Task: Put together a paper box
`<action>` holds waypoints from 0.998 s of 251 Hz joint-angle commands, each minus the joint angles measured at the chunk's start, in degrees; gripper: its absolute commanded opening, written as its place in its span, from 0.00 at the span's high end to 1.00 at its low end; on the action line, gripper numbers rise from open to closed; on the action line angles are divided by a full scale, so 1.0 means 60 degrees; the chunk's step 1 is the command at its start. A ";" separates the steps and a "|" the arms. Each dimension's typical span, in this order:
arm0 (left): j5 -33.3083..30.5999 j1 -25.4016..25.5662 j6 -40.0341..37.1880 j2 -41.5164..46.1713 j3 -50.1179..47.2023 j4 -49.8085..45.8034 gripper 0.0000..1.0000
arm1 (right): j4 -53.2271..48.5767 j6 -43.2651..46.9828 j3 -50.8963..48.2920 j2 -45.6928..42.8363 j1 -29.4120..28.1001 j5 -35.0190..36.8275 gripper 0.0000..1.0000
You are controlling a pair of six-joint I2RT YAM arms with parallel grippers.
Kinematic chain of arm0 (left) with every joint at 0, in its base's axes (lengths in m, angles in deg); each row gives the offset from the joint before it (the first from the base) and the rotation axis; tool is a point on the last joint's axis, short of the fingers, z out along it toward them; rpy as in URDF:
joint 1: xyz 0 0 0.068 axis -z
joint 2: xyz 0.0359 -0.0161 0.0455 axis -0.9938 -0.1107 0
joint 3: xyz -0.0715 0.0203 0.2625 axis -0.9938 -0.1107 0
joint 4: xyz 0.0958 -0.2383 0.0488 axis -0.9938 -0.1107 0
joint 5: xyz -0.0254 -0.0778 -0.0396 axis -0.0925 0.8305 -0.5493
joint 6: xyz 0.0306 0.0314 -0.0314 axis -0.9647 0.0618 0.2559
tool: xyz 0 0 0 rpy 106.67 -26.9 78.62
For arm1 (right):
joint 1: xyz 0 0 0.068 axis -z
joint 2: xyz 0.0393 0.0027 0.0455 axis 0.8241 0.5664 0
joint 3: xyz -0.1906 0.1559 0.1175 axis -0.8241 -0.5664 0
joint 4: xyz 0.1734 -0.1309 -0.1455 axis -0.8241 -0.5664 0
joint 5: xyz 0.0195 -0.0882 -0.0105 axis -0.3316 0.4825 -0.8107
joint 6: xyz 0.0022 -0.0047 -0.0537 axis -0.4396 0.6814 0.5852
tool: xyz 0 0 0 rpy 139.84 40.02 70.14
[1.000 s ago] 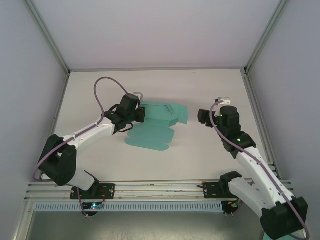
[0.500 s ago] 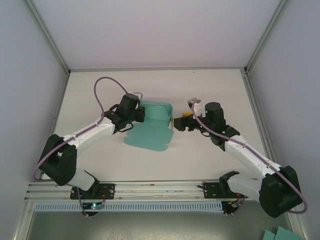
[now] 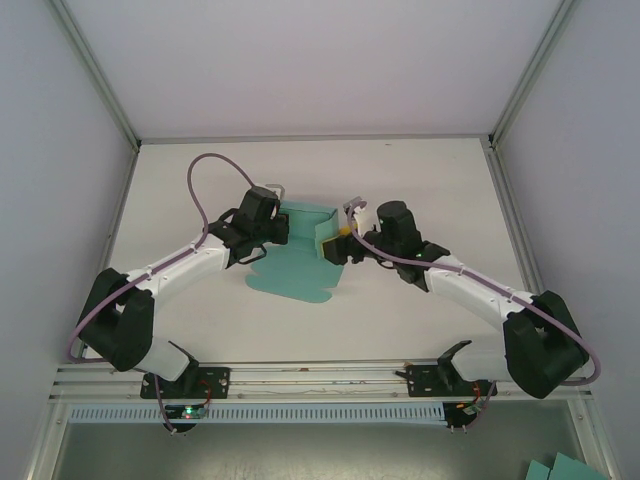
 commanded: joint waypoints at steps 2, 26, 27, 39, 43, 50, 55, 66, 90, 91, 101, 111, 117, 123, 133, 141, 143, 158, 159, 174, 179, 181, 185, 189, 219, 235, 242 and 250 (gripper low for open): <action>0.0199 0.0012 -0.0063 0.0021 0.0208 0.0212 1.00 | -0.0377 0.0109 0.0400 -0.0020 -0.0205 0.2175 0.23; 0.0557 0.0038 -0.0255 0.0220 0.0011 0.0492 1.00 | -0.0422 0.0005 0.0328 -0.0054 -0.0199 0.3565 0.22; 0.0564 0.0041 -0.0274 0.0222 0.0006 0.0503 1.00 | -0.0415 0.0008 0.0325 -0.0059 -0.0199 0.3596 0.22; 0.0713 0.0059 -0.0368 0.0293 -0.0067 0.0581 1.00 | -0.0309 0.0043 0.0319 0.0042 -0.0173 0.3762 0.21; 0.0726 0.0072 -0.0392 0.0301 -0.0082 0.0596 1.00 | -0.0273 0.0057 0.0319 0.0101 -0.0172 0.3753 0.22; 0.0796 0.0094 -0.0435 0.0326 -0.0113 0.0623 1.00 | -0.0221 0.0035 0.0364 0.0200 -0.0145 0.3666 0.25; 0.0866 0.0113 -0.0484 0.0338 -0.0109 0.0638 1.00 | -0.0180 0.0031 0.0398 0.0287 -0.0138 0.3526 0.28; 0.0924 0.0151 -0.0536 0.0348 -0.0131 0.0662 1.00 | -0.0042 0.0014 0.0480 0.0461 -0.0119 0.3100 0.30; 0.1105 0.0224 -0.0659 0.0349 -0.0141 0.0776 1.00 | 0.0419 -0.0014 0.0550 0.0851 -0.0110 0.2370 0.34; 0.1102 0.0229 -0.0660 0.0345 -0.0144 0.0776 1.00 | 0.0430 -0.0015 0.0553 0.0862 -0.0110 0.2354 0.34; 0.1118 0.0271 -0.0669 0.0347 -0.0146 0.0821 1.00 | 0.0470 -0.0090 0.0611 0.1011 -0.0085 0.2402 0.40; 0.1201 0.0291 -0.0728 0.0334 -0.0141 0.0839 1.00 | 0.0484 -0.0090 0.0649 0.1128 -0.0082 0.2385 0.48; 0.1190 0.0320 -0.0735 0.0328 -0.0110 0.0851 1.00 | 0.0505 -0.0085 0.0671 0.1186 -0.0081 0.2396 0.50; 0.1202 0.0340 -0.0749 0.0329 -0.0107 0.0875 1.00 | 0.0531 -0.0084 0.0661 0.1241 -0.0083 0.2454 0.51; 0.1217 0.0363 -0.0793 0.0328 -0.0095 0.0911 1.00 | 0.0598 -0.0109 0.0657 0.1307 -0.0068 0.2568 0.58; 0.1224 0.0379 -0.0839 0.0326 -0.0086 0.0866 1.00 | 0.0629 -0.0090 0.0632 0.1323 -0.0069 0.2616 0.64; 0.1219 0.0380 -0.0837 0.0326 -0.0087 0.0876 1.00 | 0.0638 -0.0090 0.0622 0.1326 -0.0067 0.2646 0.65; 0.1202 0.0407 -0.0874 0.0313 -0.0087 0.0879 1.00 | 0.0733 -0.0158 0.0532 0.1277 -0.0089 0.3069 0.72; 0.1202 0.0408 -0.0870 0.0312 -0.0087 0.0879 1.00 | 0.0733 -0.0161 0.0529 0.1273 -0.0085 0.3099 0.73; 0.1124 0.0424 -0.0856 0.0303 -0.0079 0.0879 1.00 | 0.0687 -0.0225 0.0472 0.1212 -0.0081 0.3704 0.75; 0.1107 0.0426 -0.0865 0.0298 -0.0071 0.0876 1.00 | 0.0598 -0.0264 0.0469 0.1181 -0.0093 0.3965 0.76; 0.1094 0.0432 -0.0865 0.0301 -0.0065 0.0864 1.00 | 0.0539 -0.0277 0.0490 0.1181 -0.0084 0.4067 0.76; 0.1051 0.0432 -0.0873 0.0284 -0.0051 0.0827 1.00 | 0.0419 -0.0292 0.0501 0.1160 -0.0082 0.4239 0.77; 0.1012 0.0426 -0.0865 0.0282 -0.0039 0.0784 1.00 | 0.0271 -0.0286 0.0546 0.1152 -0.0095 0.4443 0.77; 0.0566 0.0487 -0.0798 0.0281 0.0102 0.0533 1.00 | -0.1000 -0.0372 0.0824 0.1224 -0.0229 0.6412 0.86; 0.0394 0.0518 -0.0756 0.0318 0.0118 0.0460 1.00 | -0.1482 -0.0535 0.0899 0.1306 -0.0288 0.7429 0.94; 0.0348 0.0529 -0.0762 0.0338 0.0118 0.0451 1.00 | -0.1692 -0.0644 0.0933 0.1359 -0.0301 0.7837 0.95; 0.0242 0.0544 -0.0695 0.0369 0.0120 0.0414 1.00 | -0.2066 -0.0907 0.1037 0.1437 -0.0319 0.8439 0.97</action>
